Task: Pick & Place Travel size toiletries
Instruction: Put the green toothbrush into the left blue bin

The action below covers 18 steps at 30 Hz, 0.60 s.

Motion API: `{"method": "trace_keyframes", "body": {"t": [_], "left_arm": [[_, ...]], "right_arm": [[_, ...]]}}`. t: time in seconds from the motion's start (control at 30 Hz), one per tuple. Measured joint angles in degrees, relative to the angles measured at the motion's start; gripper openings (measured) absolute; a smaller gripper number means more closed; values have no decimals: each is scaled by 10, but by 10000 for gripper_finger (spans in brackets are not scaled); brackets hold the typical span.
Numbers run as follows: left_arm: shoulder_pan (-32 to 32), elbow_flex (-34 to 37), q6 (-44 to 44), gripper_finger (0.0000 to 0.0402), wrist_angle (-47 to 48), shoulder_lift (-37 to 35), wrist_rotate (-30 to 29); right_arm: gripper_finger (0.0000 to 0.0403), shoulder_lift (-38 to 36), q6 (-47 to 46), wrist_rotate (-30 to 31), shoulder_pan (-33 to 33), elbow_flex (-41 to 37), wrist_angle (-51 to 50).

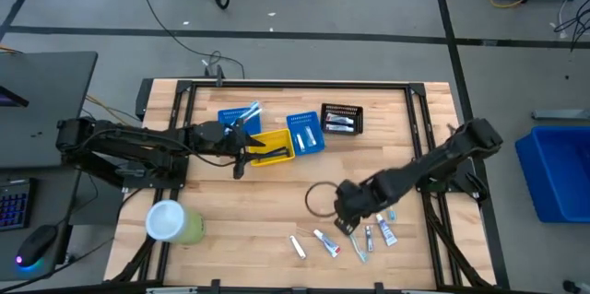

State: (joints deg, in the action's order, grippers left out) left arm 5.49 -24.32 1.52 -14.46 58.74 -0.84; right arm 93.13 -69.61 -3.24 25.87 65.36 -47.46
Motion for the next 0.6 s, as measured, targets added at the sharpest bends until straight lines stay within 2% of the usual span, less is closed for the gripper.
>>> {"method": "trace_keyframes", "body": {"t": [0.23, 0.33, 0.47, 0.6], "left_arm": [[0, 0, 4, 153, -1, 7, 0], [0, -1, 5, 153, 0, 15, 0], [0, -1, 12, 153, -6, 25, -12], [0, -1, 12, 153, -9, 28, -17]], "right_arm": [[179, 102, -6, -58, 47, 0, 96], [178, 130, -5, -59, 52, 0, 130], [169, 152, 0, -50, 53, 1, 121], [139, 155, 5, -22, 54, 3, 106]]}}
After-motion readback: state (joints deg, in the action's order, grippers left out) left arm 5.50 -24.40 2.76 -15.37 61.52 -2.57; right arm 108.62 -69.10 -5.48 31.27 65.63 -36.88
